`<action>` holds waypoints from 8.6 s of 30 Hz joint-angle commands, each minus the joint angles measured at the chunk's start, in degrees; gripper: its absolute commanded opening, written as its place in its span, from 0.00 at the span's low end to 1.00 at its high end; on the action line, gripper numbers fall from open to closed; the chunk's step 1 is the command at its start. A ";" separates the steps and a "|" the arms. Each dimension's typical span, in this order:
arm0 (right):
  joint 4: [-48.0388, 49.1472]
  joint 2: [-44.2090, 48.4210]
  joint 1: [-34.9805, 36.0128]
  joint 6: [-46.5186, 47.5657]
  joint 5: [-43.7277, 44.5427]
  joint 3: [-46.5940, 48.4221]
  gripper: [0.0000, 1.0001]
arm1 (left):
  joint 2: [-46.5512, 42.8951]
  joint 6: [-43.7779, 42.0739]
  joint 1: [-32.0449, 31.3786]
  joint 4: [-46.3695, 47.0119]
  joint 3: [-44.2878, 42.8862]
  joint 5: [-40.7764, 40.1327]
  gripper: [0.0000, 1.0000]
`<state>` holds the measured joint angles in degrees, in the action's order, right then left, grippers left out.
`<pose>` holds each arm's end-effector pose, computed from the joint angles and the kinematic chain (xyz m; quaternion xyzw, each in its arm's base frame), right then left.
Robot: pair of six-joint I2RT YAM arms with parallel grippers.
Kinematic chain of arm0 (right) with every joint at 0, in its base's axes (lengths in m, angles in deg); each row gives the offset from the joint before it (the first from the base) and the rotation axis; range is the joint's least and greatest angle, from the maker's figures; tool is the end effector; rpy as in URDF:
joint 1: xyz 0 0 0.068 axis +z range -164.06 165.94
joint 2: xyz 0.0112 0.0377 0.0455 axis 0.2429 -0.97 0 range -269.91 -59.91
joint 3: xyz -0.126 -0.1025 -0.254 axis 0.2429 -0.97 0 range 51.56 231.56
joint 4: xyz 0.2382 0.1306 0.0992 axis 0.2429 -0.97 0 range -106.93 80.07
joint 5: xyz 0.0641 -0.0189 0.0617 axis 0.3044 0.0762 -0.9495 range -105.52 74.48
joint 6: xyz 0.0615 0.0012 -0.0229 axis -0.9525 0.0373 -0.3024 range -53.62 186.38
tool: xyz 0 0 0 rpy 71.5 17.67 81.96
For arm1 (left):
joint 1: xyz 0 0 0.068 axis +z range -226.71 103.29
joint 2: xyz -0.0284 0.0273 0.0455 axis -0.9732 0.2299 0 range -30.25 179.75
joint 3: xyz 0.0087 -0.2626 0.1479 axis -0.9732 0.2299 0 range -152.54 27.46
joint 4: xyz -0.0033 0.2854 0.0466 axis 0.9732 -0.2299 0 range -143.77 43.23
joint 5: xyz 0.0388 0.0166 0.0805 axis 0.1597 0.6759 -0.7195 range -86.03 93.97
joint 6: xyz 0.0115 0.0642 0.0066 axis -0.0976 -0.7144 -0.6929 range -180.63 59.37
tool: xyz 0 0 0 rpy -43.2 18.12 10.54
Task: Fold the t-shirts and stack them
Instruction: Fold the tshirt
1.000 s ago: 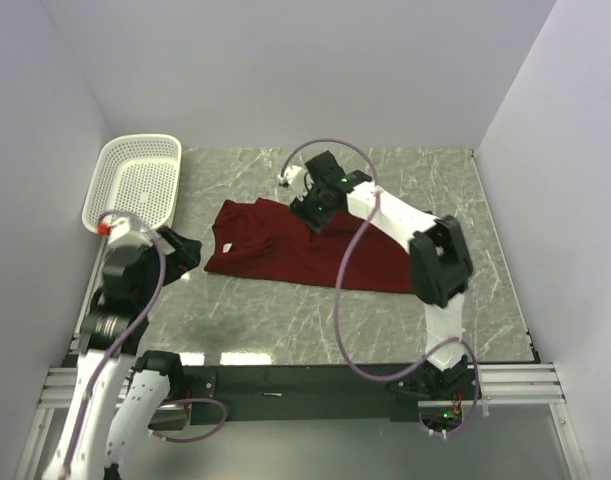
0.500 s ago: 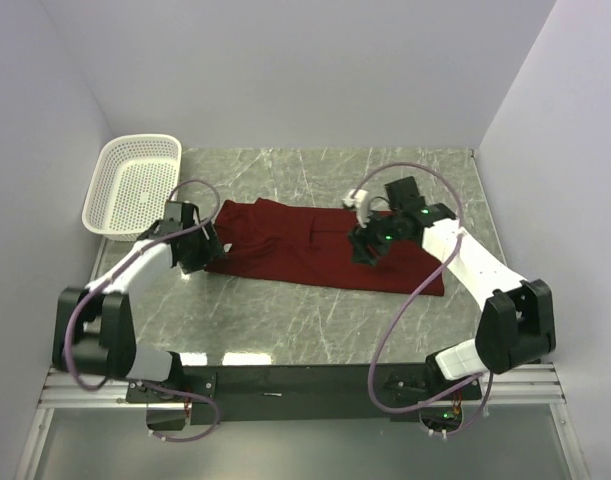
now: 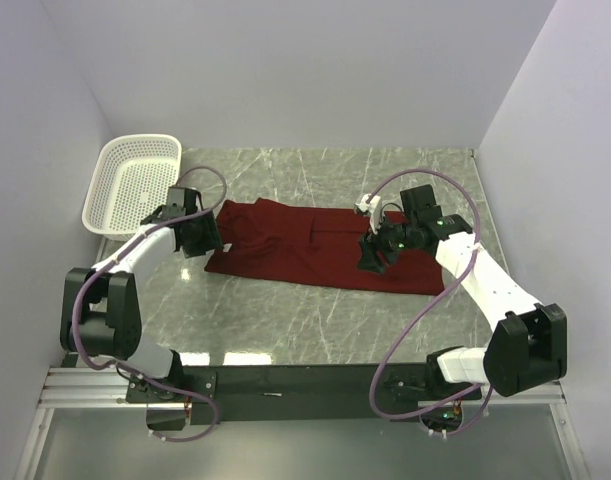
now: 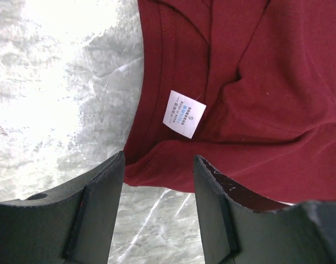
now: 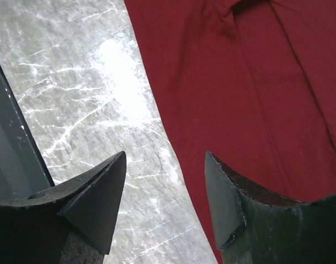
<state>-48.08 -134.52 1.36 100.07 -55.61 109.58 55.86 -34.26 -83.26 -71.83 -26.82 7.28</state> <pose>0.2685 0.1085 0.2829 -0.4665 0.7712 0.2773 0.3328 0.3310 -0.0411 0.2076 -0.1568 0.9453 -0.1072 0.2654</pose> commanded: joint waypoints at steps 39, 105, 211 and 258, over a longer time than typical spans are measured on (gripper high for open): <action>-0.70 -0.10 -1.89 0.50 -0.95 0.52 0.65 | 0.55 2.11 0.39 -13.17 1.11 -2.87 0.01; -1.14 0.17 -6.37 0.41 -2.62 0.69 0.65 | 44.14 10.19 1.01 -2.10 -51.24 1.08 0.01; 0.53 -58.80 6.20 -34.13 7.93 49.73 0.88 | -47.33 29.44 1.80 4.77 28.70 5.74 0.66; 10.99 -33.26 -17.97 -28.26 13.48 30.53 0.91 | -25.76 31.99 -17.60 28.30 25.73 13.40 0.71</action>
<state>-39.43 -180.10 -16.60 61.32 -38.17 145.88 22.51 -2.90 -94.69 -54.06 2.91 22.03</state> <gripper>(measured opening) 0.910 0.706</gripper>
